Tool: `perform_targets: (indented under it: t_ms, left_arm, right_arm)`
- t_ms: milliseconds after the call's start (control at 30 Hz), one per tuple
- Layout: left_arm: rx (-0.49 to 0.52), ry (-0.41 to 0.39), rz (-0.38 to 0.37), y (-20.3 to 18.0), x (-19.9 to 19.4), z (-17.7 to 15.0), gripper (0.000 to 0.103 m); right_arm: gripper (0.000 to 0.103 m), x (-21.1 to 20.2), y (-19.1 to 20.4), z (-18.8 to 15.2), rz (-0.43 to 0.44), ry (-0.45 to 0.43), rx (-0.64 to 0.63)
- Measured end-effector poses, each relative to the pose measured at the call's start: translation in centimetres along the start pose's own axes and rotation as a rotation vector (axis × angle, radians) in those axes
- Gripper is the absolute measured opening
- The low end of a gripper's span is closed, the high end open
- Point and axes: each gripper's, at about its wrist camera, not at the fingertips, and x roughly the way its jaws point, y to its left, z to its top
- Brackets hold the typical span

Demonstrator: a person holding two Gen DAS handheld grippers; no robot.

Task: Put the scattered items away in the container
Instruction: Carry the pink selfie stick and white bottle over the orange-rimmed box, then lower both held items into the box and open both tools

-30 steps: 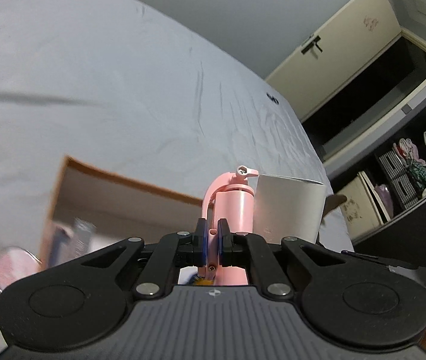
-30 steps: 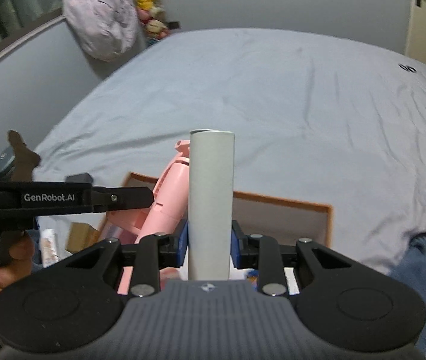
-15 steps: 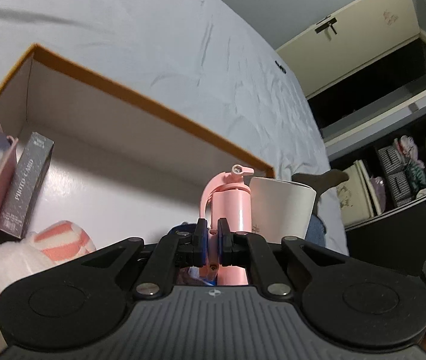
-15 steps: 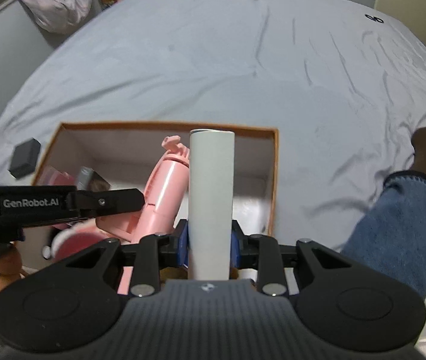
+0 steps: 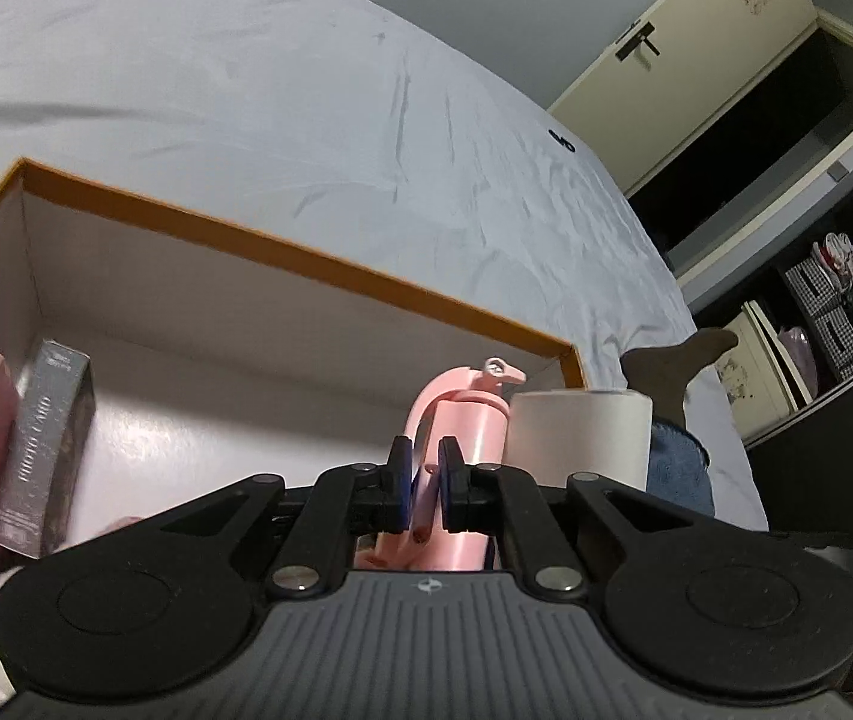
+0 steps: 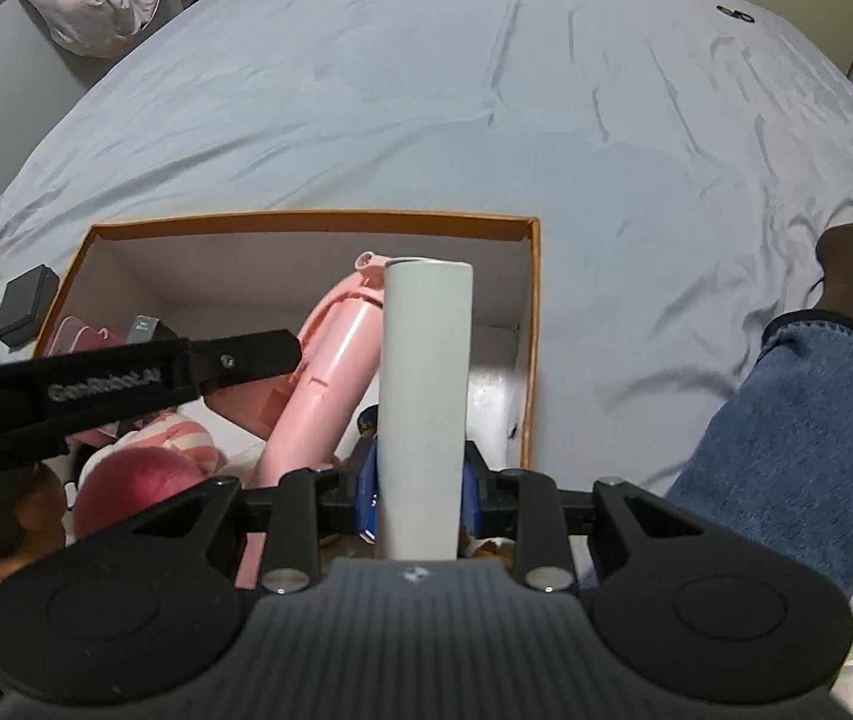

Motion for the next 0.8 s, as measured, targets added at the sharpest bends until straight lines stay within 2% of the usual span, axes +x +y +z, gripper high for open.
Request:
perform_targets:
  t_ms: [67,300,467,800]
  left_arm:
    - [-0.025,0.035,-0.013,0.3,0.5,-0.4,0.01]
    - [-0.055,0.063,-0.032,0.9,0.8,-0.6,0.012]
    - [-0.065,0.109,-0.076,1.1,0.9,-0.8,0.017]
    - [-0.051,0.143,-0.076,1.1,1.0,-1.3,0.018]
  right_arm:
    - [0.031,0.1,0.1,0.0,-0.009,0.004,-0.005]
    - [0.031,0.7,0.3,-0.4,-0.019,0.011,0.002]
    - [0.031,-0.2,0.4,-0.7,-0.038,-0.018,-0.012]
    - [0.032,-1.5,0.7,-1.8,-0.083,-0.074,-0.023]
